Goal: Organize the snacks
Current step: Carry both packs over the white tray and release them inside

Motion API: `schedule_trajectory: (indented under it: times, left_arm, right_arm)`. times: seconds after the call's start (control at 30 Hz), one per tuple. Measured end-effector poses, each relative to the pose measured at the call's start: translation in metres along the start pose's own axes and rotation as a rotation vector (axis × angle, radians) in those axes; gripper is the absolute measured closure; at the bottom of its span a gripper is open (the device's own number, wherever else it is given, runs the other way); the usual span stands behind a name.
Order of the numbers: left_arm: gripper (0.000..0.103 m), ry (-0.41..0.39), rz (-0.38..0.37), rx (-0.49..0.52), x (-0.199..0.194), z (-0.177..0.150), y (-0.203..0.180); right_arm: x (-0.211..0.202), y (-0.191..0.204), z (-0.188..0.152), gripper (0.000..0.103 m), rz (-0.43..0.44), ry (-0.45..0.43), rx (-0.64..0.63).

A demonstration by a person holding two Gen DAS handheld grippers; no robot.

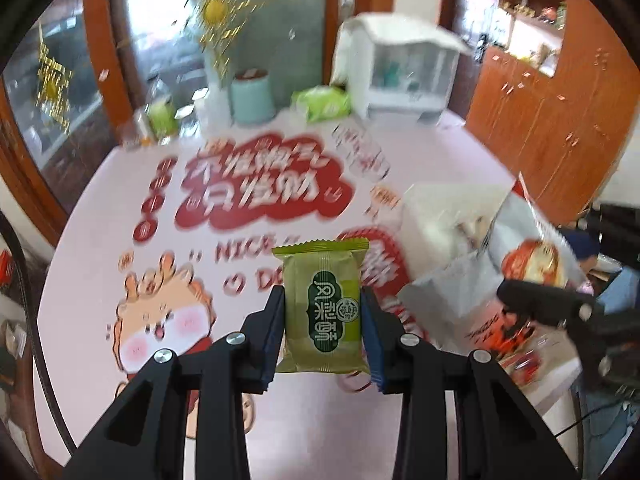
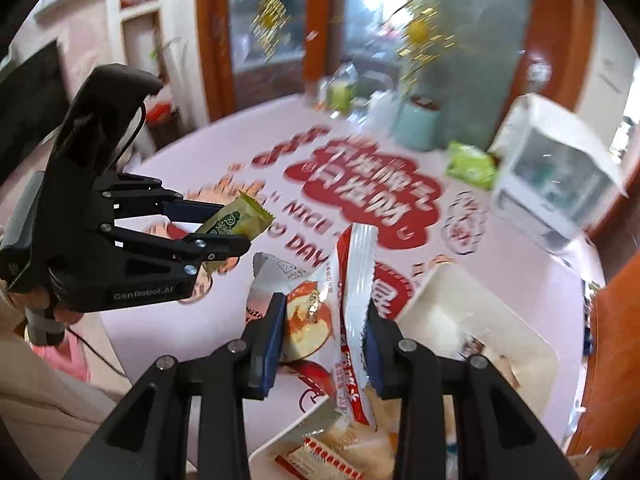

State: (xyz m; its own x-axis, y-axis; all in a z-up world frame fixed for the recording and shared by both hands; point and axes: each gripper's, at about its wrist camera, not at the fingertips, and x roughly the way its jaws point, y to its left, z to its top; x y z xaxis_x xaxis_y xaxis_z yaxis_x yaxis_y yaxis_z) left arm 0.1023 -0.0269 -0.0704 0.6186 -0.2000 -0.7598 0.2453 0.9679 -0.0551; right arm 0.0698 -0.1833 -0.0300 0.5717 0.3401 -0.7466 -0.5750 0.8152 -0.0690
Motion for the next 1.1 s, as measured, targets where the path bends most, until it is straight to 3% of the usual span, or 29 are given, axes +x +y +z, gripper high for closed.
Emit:
schedule_trajectory:
  times: [0.13,0.27,0.47,0.6,0.83,0.87,0.93,0.97,1.0,1.1]
  left_arm:
    - [0.069,-0.051,-0.052,0.055,-0.02,0.02,-0.039]
    - [0.068,-0.08,-0.109,0.101,-0.028,0.039,-0.077]
    - [0.068,-0.103,-0.135,0.168,-0.025,0.067,-0.133]
    - [0.068,-0.105,-0.116,0.198,-0.013,0.086,-0.161]
    - [0.068,-0.083,-0.049,0.217,0.013,0.108,-0.19]
    - [0.065,-0.081,-0.036,0.218,0.017,0.111,-0.192]
    - [0.048,-0.085,0.001,0.217,0.022,0.113,-0.194]
    - [0.03,-0.097,0.039,0.216,0.024,0.115,-0.195]
    - [0.019,-0.111,0.066,0.212,0.025,0.116,-0.195]
    - [0.012,-0.132,0.102,0.212,0.025,0.117,-0.192]
  right_arm:
    - [-0.046,-0.013,-0.008,0.067,-0.081,-0.098,0.07]
    - [-0.084,-0.037,-0.019,0.066,-0.228,-0.178,0.157]
    - [-0.122,-0.073,-0.038,0.065,-0.395,-0.214,0.294]
    - [-0.129,-0.101,-0.045,0.065,-0.462,-0.214,0.389]
    - [-0.116,-0.145,-0.047,0.062,-0.478,-0.201,0.489]
    - [-0.113,-0.147,-0.047,0.06,-0.477,-0.197,0.491]
    - [-0.104,-0.155,-0.045,0.058,-0.482,-0.187,0.498]
    - [-0.099,-0.158,-0.044,0.057,-0.477,-0.181,0.496]
    - [-0.095,-0.16,-0.044,0.056,-0.475,-0.17,0.494]
    - [-0.086,-0.164,-0.043,0.043,-0.463,-0.163,0.503]
